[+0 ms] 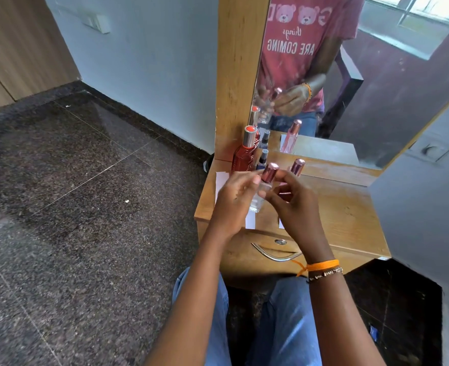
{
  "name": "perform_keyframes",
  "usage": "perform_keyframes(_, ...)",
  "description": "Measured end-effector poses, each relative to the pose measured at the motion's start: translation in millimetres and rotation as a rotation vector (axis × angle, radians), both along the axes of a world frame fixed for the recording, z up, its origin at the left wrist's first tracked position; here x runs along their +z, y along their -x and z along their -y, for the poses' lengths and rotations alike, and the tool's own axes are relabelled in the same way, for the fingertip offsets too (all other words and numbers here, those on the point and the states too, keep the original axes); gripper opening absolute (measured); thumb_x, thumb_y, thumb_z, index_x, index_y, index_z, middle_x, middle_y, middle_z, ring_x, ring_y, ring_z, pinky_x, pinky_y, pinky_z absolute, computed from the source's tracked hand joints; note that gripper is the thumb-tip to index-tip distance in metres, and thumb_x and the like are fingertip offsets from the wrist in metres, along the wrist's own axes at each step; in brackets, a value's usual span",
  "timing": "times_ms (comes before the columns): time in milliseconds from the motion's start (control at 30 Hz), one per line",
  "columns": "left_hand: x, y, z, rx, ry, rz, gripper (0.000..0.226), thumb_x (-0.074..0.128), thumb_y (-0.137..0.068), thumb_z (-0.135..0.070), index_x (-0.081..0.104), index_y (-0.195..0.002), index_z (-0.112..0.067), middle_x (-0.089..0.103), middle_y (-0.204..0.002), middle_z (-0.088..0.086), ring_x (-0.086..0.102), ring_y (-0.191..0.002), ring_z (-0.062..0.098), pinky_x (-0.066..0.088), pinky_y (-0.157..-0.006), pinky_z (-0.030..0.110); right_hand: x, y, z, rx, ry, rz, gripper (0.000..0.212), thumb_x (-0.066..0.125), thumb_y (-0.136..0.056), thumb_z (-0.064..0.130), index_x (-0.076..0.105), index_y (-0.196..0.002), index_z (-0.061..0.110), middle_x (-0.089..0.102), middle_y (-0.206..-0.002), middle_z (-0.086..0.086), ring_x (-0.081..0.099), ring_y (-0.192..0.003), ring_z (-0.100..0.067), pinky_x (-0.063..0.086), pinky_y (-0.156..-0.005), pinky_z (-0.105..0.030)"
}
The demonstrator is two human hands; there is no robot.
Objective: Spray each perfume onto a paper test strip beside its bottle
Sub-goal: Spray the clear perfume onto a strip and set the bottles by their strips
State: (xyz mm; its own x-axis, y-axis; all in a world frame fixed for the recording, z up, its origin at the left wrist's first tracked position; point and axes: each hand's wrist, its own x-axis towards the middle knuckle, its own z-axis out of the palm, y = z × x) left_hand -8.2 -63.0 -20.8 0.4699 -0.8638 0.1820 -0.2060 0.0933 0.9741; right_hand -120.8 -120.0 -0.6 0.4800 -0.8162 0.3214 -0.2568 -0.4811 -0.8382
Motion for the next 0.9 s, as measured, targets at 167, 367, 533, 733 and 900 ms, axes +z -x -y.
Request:
perform_keyframes(167, -5, 1, -1, -0.143, -0.046, -0.082, 0.045, 0.05, -0.088, -0.042, 0.053, -0.127, -0.022, 0.063, -0.121, 0.001, 0.057, -0.115, 0.014, 0.044, -0.101, 0.039, 6, 2, 0, 0.061, -0.061, 0.0, 0.027, 0.069, -0.082, 0.003, 0.065, -0.107, 0.012, 0.068, -0.094, -0.003, 0.064, -0.078, -0.014, 0.053, -0.073, -0.022)
perform_keyframes(367, -7, 1, -1, -0.073, -0.011, 0.029, 0.034, 0.053, -0.091, -0.035, 0.057, -0.123, -0.024, 0.065, -0.116, -0.006, 0.058, -0.11, 0.007, 0.046, -0.091, 0.022, 17, 3, 6, 0.039, -0.138, 0.122, 0.02, 0.059, -0.091, 0.012, 0.064, -0.11, 0.008, 0.068, -0.101, -0.01, 0.064, -0.088, -0.012, 0.052, -0.079, -0.024)
perform_keyframes(533, -6, 3, -4, -0.074, -0.01, 0.085, 0.037, 0.052, -0.092, -0.036, 0.055, -0.125, -0.022, 0.064, -0.116, -0.005, 0.057, -0.107, 0.004, 0.041, -0.08, 0.005, 26, -1, 9, 0.06, -0.063, 0.085, 0.019, 0.065, -0.085, 0.005, 0.064, -0.103, 0.002, 0.068, -0.098, -0.015, 0.064, -0.09, -0.023, 0.052, -0.082, -0.031)
perform_keyframes(733, -6, -1, -6, 0.047, -0.024, 0.056, 0.023, 0.053, -0.092, -0.03, 0.058, -0.109, -0.016, 0.061, -0.1, -0.01, 0.058, -0.098, 0.005, 0.041, -0.076, 0.012, 11, 4, 10, -0.053, 0.041, 0.075, 0.018, 0.061, -0.084, -0.002, 0.057, -0.095, 0.011, 0.066, -0.09, -0.003, 0.061, -0.08, -0.003, 0.05, -0.077, -0.018)
perform_keyframes(900, -1, -7, -8, 0.115, -0.017, 0.038, 0.024, 0.062, -0.087, -0.024, 0.062, -0.11, -0.016, 0.063, -0.104, -0.008, 0.056, -0.097, 0.0, 0.043, -0.08, 0.009, -29, 5, 4, -0.087, 0.095, -0.24, 0.022, 0.06, -0.078, -0.013, 0.058, -0.095, 0.001, 0.057, -0.104, -0.016, 0.06, -0.086, -0.032, 0.052, -0.078, -0.047)
